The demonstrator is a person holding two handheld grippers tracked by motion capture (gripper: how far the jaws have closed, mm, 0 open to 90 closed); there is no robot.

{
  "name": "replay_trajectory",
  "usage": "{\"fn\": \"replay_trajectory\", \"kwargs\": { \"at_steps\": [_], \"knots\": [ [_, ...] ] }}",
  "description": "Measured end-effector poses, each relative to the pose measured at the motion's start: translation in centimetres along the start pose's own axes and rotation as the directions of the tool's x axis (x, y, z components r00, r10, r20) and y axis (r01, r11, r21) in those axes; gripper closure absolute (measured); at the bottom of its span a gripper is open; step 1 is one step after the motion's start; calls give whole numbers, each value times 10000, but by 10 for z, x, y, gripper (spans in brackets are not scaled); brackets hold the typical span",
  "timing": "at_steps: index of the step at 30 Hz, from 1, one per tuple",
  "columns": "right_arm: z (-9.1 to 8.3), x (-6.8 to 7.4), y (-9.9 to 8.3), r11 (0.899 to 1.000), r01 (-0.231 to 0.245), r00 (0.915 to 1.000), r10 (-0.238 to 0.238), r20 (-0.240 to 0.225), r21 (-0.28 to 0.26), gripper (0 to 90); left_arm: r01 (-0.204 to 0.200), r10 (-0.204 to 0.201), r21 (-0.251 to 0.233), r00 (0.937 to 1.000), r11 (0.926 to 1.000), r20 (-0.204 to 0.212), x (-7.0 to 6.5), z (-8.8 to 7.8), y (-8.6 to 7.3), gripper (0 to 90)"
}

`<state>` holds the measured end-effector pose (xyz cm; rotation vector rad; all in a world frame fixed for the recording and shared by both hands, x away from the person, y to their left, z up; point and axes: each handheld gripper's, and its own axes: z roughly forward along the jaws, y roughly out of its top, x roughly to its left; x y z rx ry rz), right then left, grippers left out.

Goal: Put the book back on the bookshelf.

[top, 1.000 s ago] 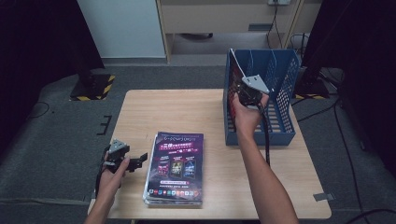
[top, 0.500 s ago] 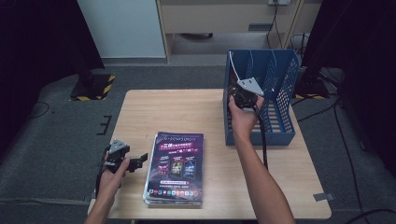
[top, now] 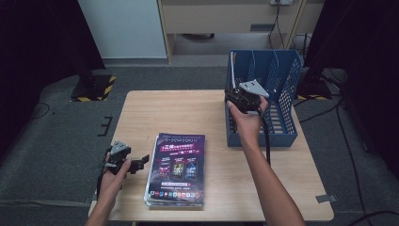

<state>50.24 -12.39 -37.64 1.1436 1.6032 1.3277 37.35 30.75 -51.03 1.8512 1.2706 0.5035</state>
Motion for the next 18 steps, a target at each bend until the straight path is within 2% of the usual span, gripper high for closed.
{"fn": "replay_trajectory", "kwargs": {
  "at_steps": [6, 8, 13, 18],
  "knots": [
    [-15, -2, -5, 9999, -36, 9991, 43, -421, 159, 219, 21, -21, -4, 10000, 10000, -40, 0, -1, 0, 68],
    [-23, -2, -6, 9997, 84, 9982, -72, -592, 212, 198, -15, 15, 38, 10000, 10000, -24, 0, -1, 0, 68],
    [-41, -4, -13, 9992, 21, 9947, 19, -1026, 391, 159, -58, 58, 68, 10000, 10000, -19, -1, 0, 0, 68],
    [-60, -1, -26, 9992, 4, 9875, 57, -1578, 389, 134, -9, 10, 32, 10000, 10000, -74, 1, 0, 0, 68]
  ]
}}
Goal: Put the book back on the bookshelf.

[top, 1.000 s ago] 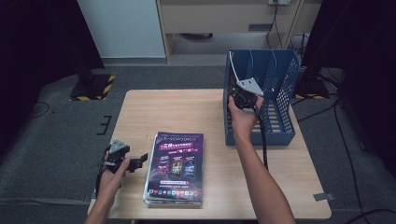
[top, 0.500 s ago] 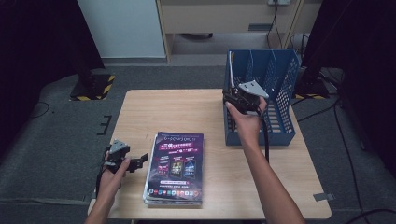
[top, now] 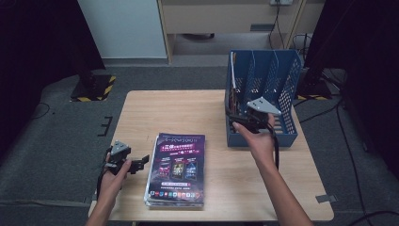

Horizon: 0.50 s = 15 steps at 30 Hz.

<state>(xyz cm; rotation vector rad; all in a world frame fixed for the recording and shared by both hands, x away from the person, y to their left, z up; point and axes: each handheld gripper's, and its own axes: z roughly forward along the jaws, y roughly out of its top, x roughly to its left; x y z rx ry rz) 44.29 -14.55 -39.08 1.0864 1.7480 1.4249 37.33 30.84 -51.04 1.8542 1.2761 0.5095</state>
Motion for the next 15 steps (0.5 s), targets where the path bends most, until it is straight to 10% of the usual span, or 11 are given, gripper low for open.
{"fn": "replay_trajectory", "kwargs": {
  "at_steps": [15],
  "knots": [
    [-26, 40, -58, 9945, 96, 9781, 124, -2077, 1045, 100, -88, 88, -31, 10000, 10000, -18, 0, 1, 2, 68]
  ]
}}
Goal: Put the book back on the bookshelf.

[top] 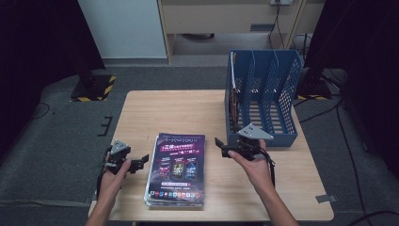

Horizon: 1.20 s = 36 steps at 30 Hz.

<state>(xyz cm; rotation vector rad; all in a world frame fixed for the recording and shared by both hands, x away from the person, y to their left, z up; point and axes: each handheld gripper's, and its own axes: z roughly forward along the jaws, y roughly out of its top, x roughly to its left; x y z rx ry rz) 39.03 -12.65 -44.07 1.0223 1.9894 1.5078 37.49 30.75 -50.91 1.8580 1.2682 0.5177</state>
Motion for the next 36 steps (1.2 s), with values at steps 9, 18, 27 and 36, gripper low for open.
{"fn": "replay_trajectory", "kwargs": {
  "at_steps": [9, 18, 27, 36],
  "knots": [
    [13, 26, -16, 9975, 407, 9970, -367, -686, 573, 236, -317, 321, -252, 9994, 9992, 136, -8, -4, 4, 80],
    [28, 42, -29, 9901, 750, 9915, -614, -1143, 1183, 342, -649, 664, -398, 9970, 9971, 396, -17, -6, 7, 159],
    [39, 53, -41, 9730, 1347, 9795, -1022, -1735, 1874, 531, -1550, 1557, -152, 9810, 9878, 1160, -36, -3, 9, 411],
    [48, 59, -48, 9572, 1464, 9723, -928, -2144, 2497, 438, -1923, 1848, 345, 9704, 9807, 1557, -52, 14, 8, 511]
  ]
}}
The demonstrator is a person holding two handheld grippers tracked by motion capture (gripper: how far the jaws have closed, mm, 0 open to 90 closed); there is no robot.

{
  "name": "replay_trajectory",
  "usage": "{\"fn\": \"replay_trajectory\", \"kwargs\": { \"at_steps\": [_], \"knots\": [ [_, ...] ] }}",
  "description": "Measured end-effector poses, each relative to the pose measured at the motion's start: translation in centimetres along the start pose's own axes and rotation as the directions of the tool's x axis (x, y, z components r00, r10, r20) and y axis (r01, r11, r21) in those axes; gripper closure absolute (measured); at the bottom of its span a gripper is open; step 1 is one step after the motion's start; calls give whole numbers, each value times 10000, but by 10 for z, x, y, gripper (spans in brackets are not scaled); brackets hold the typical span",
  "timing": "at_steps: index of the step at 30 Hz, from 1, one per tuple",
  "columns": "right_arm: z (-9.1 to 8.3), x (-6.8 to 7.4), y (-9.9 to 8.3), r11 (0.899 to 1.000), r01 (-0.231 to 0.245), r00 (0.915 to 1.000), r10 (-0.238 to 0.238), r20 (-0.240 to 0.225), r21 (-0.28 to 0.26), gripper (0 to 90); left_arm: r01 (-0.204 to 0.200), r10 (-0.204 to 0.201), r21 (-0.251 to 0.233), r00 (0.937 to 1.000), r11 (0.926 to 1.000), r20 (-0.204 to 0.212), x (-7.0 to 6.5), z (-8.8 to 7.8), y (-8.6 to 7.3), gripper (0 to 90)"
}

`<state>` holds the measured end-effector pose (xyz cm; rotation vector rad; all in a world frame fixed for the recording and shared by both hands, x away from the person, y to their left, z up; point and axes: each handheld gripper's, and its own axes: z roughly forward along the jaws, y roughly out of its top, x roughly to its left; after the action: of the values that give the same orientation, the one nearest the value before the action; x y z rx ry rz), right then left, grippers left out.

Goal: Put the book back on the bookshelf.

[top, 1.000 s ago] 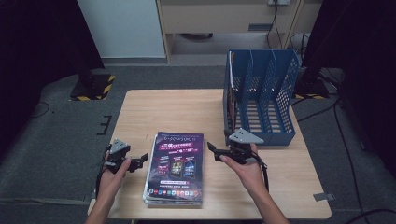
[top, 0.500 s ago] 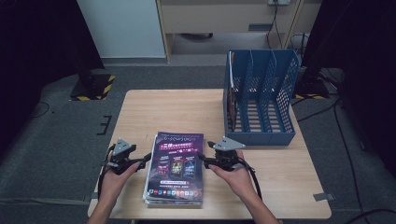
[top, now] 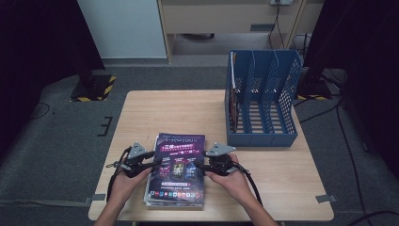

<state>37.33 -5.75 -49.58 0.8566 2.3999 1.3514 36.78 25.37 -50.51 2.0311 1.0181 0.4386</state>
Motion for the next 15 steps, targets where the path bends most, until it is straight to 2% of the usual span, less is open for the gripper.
{"fn": "replay_trajectory", "kwargs": {
  "at_steps": [2, 4, 9, 15],
  "knots": [
    [0, 0, 0, 10000, -17, 10000, 17, -19, 77, 406, 47, -46, 41, 9997, 10000, -252, 0, 2, -1, 499],
    [0, 0, -1, 10000, -84, 10000, 84, -37, 42, 390, 357, -357, -11, 9993, 9994, -107, 2, 4, -2, 494],
    [2, -2, -3, 9994, -274, 9996, 276, -94, 198, 341, 600, -599, -53, 9981, 9982, 159, 4, 5, -4, 473],
    [6, -4, -6, 9978, -446, 9988, 455, -183, 496, 303, 490, -485, -151, 9983, 9987, 332, 3, 8, -4, 444]
  ]
}}
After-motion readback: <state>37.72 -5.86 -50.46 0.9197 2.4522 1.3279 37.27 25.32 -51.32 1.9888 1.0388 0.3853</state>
